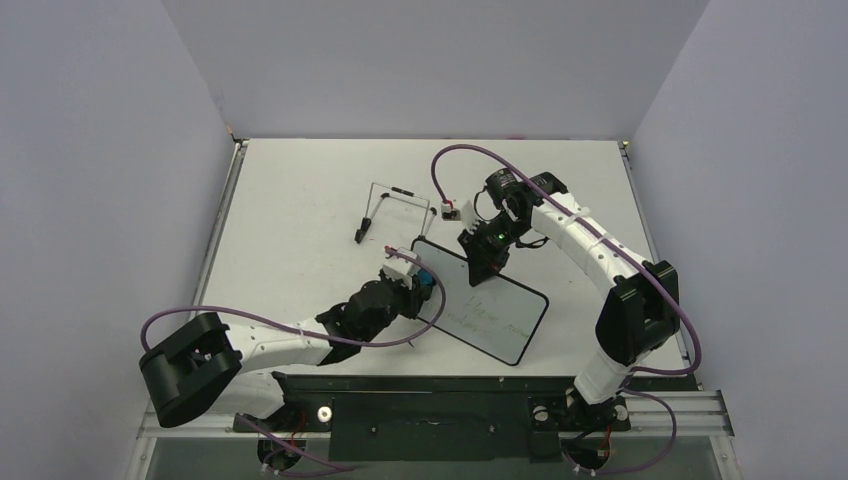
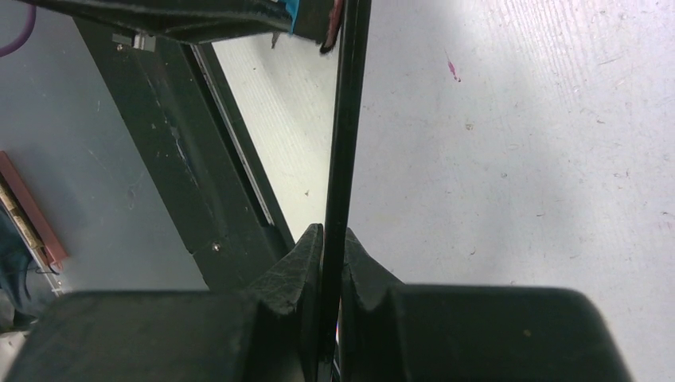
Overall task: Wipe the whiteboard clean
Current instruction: Erase the whiteboard at the whiteboard stand.
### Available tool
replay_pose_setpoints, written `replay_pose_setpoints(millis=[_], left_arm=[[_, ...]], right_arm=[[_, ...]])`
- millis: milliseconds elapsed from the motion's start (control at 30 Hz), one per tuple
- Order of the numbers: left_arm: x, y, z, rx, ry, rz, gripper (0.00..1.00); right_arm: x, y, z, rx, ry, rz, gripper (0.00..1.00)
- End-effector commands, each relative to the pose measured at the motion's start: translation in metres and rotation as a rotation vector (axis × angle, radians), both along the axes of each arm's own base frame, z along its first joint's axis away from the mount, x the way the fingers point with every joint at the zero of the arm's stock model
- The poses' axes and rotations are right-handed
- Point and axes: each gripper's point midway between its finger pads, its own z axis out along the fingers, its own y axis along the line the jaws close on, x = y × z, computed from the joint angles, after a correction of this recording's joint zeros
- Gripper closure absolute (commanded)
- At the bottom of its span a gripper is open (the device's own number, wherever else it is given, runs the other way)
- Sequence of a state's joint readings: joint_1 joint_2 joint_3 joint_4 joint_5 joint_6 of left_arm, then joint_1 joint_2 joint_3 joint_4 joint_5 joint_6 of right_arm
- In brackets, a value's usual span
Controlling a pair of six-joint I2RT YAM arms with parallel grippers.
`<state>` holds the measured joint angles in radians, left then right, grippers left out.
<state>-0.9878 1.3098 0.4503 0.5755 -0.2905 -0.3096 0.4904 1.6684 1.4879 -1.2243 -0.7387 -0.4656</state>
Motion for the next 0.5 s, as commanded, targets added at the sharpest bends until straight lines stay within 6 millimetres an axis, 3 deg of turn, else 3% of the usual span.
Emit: replay_pose_setpoints(millis=[0,133,233,300,467], left_arm=[[0.028,0.046,-0.01,0.074,0.001,0.303,1.0],[0.033,0.057,-0.014,0.107,0.003,0.369,1.0],[0.031,0.049,-0.016,0.119,0.001,0.325,1.0],[0.023,0.025,-0.005,0.052,-0.03,0.198,1.0],[0.003,-0.012,0.006,0.023,-0.078,-0.013,1.0]], right_arm=[[-0.026,0.023,0.023,0.152,0.046,0.096,1.0],[-0.026,0.023,0.022,0.151,0.048,0.096,1.0],[-0.026,0.023,0.023,0.152,0.047,0.096,1.0],[-0.028,0.023,0.023,0.153,0.051,0.098,1.0],[-0.029,0.024,0.022,0.157,0.06,0.104,1.0]])
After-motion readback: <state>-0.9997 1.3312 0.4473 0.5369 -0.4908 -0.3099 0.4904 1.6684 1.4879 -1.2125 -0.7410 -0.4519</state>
